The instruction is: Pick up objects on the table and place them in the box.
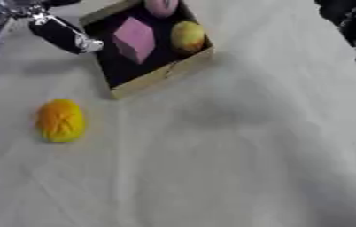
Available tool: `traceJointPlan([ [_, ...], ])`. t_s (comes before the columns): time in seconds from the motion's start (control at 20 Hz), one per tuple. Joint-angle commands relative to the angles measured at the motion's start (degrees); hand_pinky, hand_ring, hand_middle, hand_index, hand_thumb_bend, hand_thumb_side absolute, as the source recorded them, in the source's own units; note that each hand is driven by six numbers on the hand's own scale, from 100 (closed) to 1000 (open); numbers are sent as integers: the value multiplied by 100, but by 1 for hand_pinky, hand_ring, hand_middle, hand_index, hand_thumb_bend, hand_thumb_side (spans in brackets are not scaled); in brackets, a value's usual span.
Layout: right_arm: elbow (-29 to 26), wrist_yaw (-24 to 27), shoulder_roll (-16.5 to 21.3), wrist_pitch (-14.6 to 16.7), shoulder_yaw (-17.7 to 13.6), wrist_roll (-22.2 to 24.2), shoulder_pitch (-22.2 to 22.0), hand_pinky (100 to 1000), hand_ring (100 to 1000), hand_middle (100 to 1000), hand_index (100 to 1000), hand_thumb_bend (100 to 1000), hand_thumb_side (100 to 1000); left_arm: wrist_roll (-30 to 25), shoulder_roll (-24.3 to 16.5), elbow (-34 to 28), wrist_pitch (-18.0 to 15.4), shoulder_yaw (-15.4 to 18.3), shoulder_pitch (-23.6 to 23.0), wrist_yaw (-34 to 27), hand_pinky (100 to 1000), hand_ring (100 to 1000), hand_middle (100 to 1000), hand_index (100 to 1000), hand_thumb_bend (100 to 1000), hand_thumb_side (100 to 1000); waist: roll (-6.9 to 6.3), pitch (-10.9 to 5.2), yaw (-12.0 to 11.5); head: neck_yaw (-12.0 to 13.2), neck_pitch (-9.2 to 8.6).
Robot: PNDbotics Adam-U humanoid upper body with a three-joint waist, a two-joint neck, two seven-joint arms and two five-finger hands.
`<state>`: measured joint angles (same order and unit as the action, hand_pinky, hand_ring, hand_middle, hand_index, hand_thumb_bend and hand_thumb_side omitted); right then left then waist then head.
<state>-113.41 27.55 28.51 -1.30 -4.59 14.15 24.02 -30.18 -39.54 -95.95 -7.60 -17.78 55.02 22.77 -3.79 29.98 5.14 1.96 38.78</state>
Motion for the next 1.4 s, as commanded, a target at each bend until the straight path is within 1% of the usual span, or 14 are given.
traceJointPlan([
  [0.05,-118,38,154,14,-80,-52,14,1000,906,587,798,100,525,251,-878,-1083,209,257,-463,-355,895,908,777,903,258,100,47,-912,-51,-71,47],
  [0.1,-118,39,159,25,-84,-58,19,1000,906,587,798,100,523,333,-1151,-1410,277,344,-779,-400,896,911,781,903,279,100,58,-908,-74,-86,55],
  [0.15,-118,39,168,39,-92,-65,22,1000,905,587,798,100,520,408,-1415,-1638,332,436,-1115,-407,897,902,792,908,325,103,69,-899,-103,-104,58],
  [0.2,-118,38,177,58,-102,-75,23,1000,905,587,798,100,519,516,-1675,-1753,332,548,-1494,-381,896,897,794,910,329,105,85,-890,-130,-113,61],
  [0.25,-118,35,185,74,-116,-88,17,1000,905,587,798,100,519,629,-1892,-1810,320,662,-1878,-322,888,863,796,916,350,116,104,-879,-172,-125,60],
  [0.35,-118,29,186,95,-137,-115,13,1000,905,587,797,100,519,810,-2179,-1851,328,854,-2564,-181,886,846,791,914,360,132,148,-859,-251,-122,49],
  [0.4,-118,29,181,101,-140,-124,18,1000,905,586,797,100,479,864,-2267,-1858,358,935,-2856,-116,889,848,791,914,498,100,172,-851,-291,-109,44],
  [0.45,-118,31,175,105,-138,-126,26,1000,905,587,797,100,518,905,-2323,-1861,389,1010,-3088,-63,893,852,793,914,367,137,192,-847,-324,-99,43],
  [0.55,-118,34,166,109,-133,-129,36,1000,905,587,797,100,518,964,-2375,-1863,425,1143,-3413,19,900,860,797,915,380,141,223,-845,-372,-93,46],
  [0.7,-118,37,153,109,-131,-140,41,1000,905,586,797,100,517,943,-2400,-1864,484,1256,-3693,71,904,866,802,922,360,141,264,-847,-427,-78,45],
  [1.0,-118,41,147,141,-138,-165,14,1000,904,586,797,100,512,885,-2404,-1864,551,1361,-3863,77,911,874,810,928,362,139,314,-884,-407,-13,65],
  [1.05,-118,40,147,146,-143,-173,5,1000,904,586,796,100,512,883,-2401,-1864,576,1380,-3890,78,918,880,817,936,362,160,321,-890,-410,-7,66],
  [1.2,-118,43,148,158,-149,-192,-7,1000,904,586,796,100,512,848,-2398,-1864,677,1432,-3964,98,929,890,827,942,385,180,333,-906,-428,3,63],
  [1.4,-118,46,141,155,-146,-203,-8,1000,904,585,796,100,512,762,-2383,-1864,852,1493,-4060,190,944,902,836,944,437,254,338,-924,-444,9,63],
])
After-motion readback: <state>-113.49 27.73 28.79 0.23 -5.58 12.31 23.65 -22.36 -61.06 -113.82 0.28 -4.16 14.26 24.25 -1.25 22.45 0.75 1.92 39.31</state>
